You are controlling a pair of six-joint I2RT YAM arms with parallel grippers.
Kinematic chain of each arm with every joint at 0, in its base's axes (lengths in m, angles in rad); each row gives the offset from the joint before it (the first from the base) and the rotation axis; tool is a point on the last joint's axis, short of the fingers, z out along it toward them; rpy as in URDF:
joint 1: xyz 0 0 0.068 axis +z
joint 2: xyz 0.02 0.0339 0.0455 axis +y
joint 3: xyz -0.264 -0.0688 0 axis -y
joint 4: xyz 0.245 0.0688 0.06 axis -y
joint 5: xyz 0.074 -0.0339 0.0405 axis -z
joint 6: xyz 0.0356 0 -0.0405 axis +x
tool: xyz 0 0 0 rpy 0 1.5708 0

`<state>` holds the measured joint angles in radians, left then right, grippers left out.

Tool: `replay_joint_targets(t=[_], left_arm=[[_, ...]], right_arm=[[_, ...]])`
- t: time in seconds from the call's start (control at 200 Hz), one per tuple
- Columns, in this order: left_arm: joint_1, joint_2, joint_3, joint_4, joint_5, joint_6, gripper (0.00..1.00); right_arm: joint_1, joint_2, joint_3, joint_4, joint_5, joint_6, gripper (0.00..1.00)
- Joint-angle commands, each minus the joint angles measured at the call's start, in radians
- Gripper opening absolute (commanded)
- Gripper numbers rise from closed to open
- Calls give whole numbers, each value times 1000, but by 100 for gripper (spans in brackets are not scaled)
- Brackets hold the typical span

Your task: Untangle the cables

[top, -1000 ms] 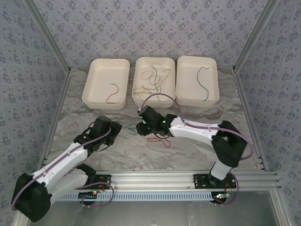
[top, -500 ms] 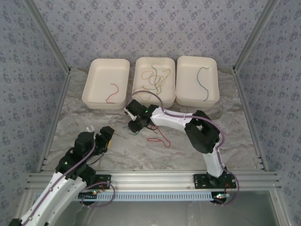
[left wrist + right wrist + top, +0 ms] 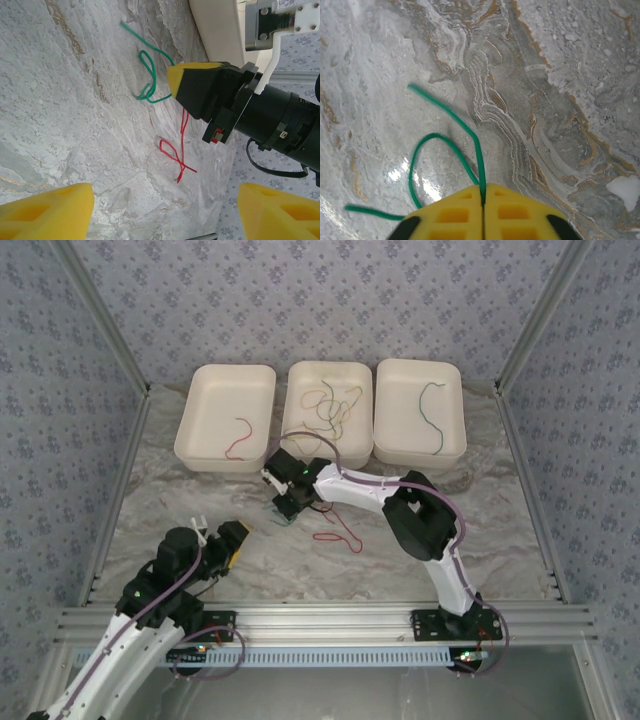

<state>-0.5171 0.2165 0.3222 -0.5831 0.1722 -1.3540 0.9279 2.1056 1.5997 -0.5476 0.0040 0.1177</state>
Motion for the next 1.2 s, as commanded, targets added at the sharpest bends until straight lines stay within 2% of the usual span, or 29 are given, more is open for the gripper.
replay_joint_targets(t=[0.0, 0.08, 0.215, 0.375, 0.47, 0.53, 0.655, 0.72, 0.774, 0.884, 0.969, 1.194], left_arm=[[4, -10, -18, 0, 20, 0, 74], [4, -11, -11, 23, 23, 4, 66], [2, 16, -1, 99, 40, 32, 60], [-23, 152, 42, 244, 71, 100, 47], [-82, 246, 106, 366, 90, 171, 42], [-149, 304, 159, 424, 81, 237, 40], [-308, 441, 287, 416, 6, 401, 34], [-358, 498, 310, 459, -20, 430, 31], [-379, 533, 311, 530, -31, 428, 30], [-419, 566, 329, 606, -106, 452, 32], [-435, 593, 388, 567, -165, 504, 34], [-436, 729, 556, 432, -182, 621, 42]], right_arm=[[7, -68, -22, 29, 20, 14, 0], [1, -170, -89, 87, 15, 55, 0], [-20, -365, -194, 157, -16, 139, 0], [-32, -559, -289, 187, -51, 173, 0], [-48, -659, -351, 206, -62, 178, 0], [-84, -709, -392, 234, -131, 206, 0], [-203, -789, -501, 358, -409, 324, 0], [-247, -810, -519, 373, -476, 374, 0], [-265, -832, -527, 363, -487, 385, 0], [-268, -855, -506, 272, -434, 364, 0], [-262, -856, -485, 202, -385, 353, 0], [-250, -850, -456, 134, -338, 375, 0]])
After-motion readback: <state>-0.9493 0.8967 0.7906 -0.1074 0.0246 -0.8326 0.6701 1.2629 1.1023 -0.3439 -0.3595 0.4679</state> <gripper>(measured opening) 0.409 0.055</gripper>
